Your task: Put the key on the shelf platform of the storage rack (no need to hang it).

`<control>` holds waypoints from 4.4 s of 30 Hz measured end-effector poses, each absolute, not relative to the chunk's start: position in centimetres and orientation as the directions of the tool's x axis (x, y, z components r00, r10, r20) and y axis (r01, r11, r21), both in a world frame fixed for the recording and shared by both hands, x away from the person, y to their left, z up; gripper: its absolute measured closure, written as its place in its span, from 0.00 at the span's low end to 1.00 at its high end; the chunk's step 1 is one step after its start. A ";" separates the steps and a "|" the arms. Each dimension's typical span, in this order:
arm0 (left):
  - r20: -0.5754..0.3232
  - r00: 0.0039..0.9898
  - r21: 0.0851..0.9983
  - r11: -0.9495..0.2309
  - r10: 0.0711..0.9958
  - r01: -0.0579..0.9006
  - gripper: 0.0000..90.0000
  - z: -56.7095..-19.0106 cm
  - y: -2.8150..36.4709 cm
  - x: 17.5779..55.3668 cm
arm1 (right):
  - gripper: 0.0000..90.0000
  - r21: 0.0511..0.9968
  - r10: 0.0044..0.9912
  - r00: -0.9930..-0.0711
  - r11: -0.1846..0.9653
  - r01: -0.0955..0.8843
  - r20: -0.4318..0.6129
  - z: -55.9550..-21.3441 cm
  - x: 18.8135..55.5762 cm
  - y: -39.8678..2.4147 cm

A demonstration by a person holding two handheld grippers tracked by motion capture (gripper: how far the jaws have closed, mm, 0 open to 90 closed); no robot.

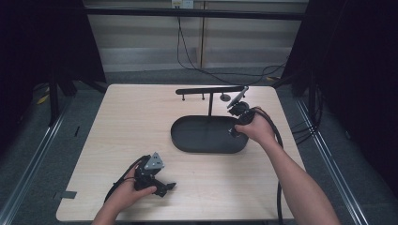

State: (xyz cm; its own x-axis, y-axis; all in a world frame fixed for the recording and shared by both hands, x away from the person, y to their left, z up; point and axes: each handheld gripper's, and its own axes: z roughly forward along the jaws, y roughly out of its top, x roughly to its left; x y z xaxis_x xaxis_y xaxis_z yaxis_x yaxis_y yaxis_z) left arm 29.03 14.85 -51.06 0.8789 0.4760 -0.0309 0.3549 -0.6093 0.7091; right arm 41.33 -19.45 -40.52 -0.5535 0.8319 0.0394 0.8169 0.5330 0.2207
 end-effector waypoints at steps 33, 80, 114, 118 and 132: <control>-0.032 0.879 0.707 -0.610 0.476 0.357 0.00 -51.1 14.9 29.0 | 0.77 0.219 0.838 -0.544 0.526 0.822 0.029 -42.1 42.2 -18.6; -0.035 0.878 0.708 -0.609 0.477 0.359 0.00 -51.1 14.8 29.0 | 0.76 0.244 0.840 -0.541 0.515 0.822 0.048 -45.6 42.6 -18.3; -0.036 0.879 0.705 -0.611 0.475 0.359 0.00 -51.1 14.9 29.0 | 0.49 0.255 0.860 -0.506 0.475 0.842 0.071 -44.9 42.2 -18.6; -0.037 0.880 0.705 -0.612 0.474 0.359 0.00 -51.1 14.8 29.0 | 0.44 0.262 0.857 -0.509 0.475 0.840 0.077 -44.9 42.2 -18.6; -0.035 0.880 0.706 -0.611 0.474 0.357 0.00 -51.1 14.8 29.0 | 0.27 0.279 0.860 -0.501 0.461 0.842 0.093 -44.0 41.7 -18.7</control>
